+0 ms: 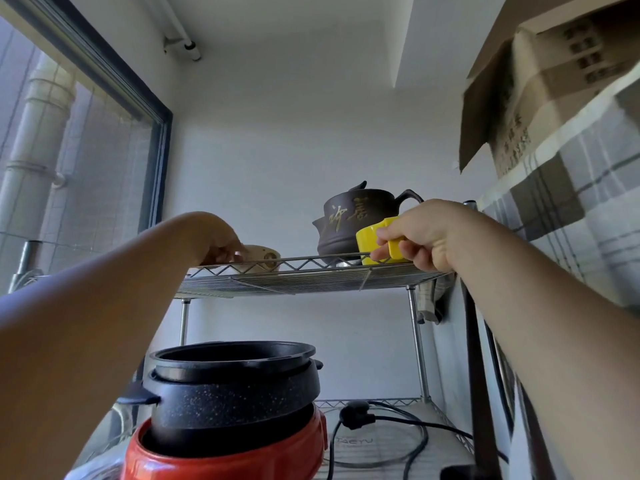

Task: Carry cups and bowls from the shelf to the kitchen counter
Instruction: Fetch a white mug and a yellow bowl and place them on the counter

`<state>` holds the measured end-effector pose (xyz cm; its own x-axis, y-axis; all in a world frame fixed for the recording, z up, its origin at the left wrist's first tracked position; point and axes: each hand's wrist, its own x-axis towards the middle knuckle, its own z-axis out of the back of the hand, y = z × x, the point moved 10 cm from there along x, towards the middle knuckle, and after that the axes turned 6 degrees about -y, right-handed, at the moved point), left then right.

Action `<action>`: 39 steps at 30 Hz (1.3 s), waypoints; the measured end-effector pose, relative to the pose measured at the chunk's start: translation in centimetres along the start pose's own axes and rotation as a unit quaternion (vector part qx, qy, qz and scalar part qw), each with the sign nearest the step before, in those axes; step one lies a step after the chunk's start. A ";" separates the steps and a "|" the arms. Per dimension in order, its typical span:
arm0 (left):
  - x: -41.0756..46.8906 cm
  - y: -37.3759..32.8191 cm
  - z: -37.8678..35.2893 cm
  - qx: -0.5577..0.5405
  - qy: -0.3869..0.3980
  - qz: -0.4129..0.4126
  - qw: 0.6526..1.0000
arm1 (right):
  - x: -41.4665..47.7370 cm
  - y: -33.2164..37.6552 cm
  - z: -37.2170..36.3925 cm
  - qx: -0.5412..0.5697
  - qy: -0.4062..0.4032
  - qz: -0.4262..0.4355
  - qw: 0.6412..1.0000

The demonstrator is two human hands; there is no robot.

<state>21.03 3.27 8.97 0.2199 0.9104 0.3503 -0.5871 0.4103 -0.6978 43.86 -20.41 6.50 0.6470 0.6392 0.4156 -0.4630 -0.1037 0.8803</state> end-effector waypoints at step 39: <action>-18.9 10.3 -6.4 -0.575 0.099 -0.100 0.806 | -19.2 -7.8 2.0 0.088 -0.135 0.066 0.985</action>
<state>15.80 -9.40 -8.84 0.4078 0.7643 0.4996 0.5596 0.2231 -0.7982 36.29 -33.39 -7.89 0.7364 0.3878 0.5543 -0.4575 -0.3180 0.8304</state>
